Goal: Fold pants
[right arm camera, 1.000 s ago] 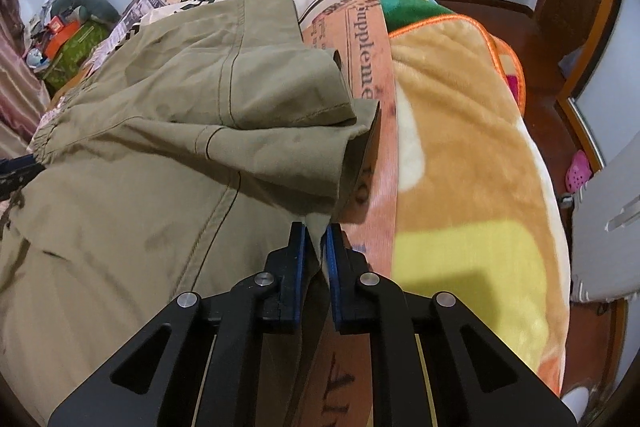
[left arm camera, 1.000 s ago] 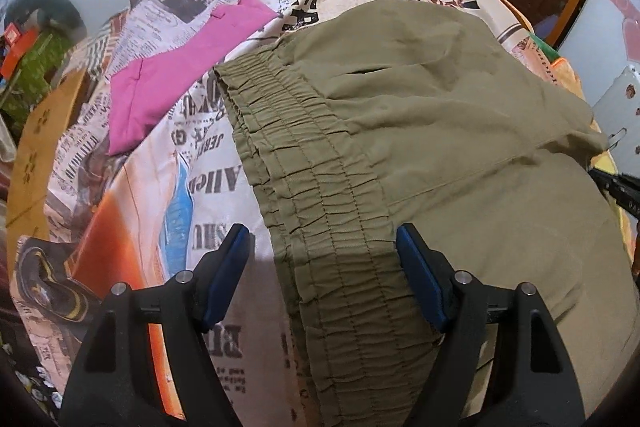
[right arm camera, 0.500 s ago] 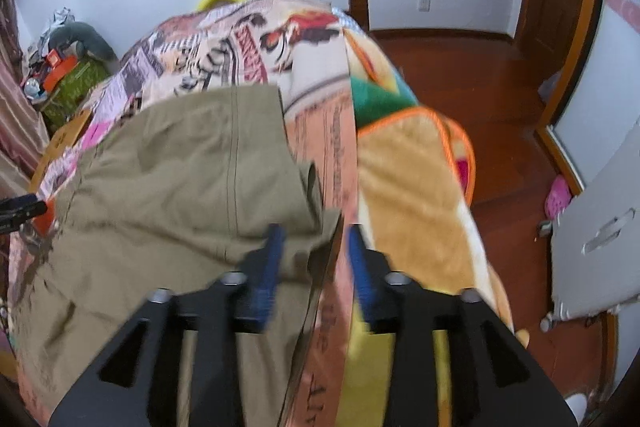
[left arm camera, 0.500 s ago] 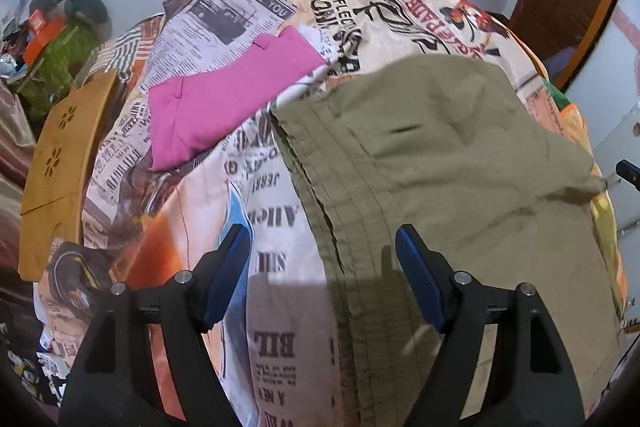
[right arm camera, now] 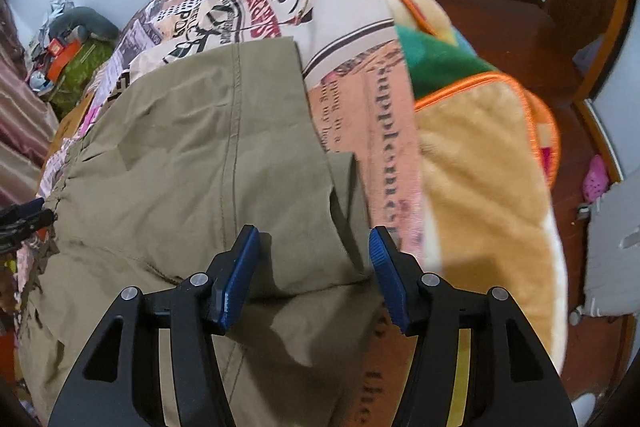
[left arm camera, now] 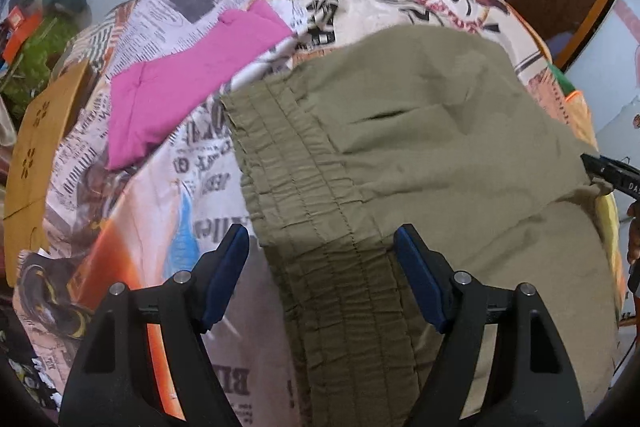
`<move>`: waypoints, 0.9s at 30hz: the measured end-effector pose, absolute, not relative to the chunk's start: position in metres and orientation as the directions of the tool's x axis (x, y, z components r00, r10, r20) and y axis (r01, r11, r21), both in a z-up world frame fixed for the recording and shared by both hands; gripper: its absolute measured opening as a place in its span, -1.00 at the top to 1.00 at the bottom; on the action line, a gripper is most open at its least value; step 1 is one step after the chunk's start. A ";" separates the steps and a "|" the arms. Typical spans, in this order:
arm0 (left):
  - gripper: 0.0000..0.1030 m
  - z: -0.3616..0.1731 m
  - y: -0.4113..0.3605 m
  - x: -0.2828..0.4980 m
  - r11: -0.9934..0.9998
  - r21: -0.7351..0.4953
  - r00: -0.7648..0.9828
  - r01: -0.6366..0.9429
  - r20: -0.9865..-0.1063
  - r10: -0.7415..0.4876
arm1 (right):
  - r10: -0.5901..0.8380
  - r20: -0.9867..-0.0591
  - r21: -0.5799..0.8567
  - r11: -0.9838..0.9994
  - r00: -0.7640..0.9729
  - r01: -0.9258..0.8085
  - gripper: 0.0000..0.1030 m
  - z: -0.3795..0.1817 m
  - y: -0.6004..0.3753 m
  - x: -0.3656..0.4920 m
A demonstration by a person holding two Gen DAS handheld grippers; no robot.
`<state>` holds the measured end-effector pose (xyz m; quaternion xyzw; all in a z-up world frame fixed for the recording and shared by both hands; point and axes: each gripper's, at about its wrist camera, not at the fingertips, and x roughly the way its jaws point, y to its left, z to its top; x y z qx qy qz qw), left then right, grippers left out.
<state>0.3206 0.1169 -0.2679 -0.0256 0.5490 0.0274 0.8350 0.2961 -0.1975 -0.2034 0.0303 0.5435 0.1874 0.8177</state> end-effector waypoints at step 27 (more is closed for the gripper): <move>-0.63 -0.283 0.112 0.316 0.991 0.076 0.436 -0.113 -0.892 0.118 | 0.243 -0.783 -0.020 0.910 0.573 -0.413 0.82 -0.150 -0.152 0.318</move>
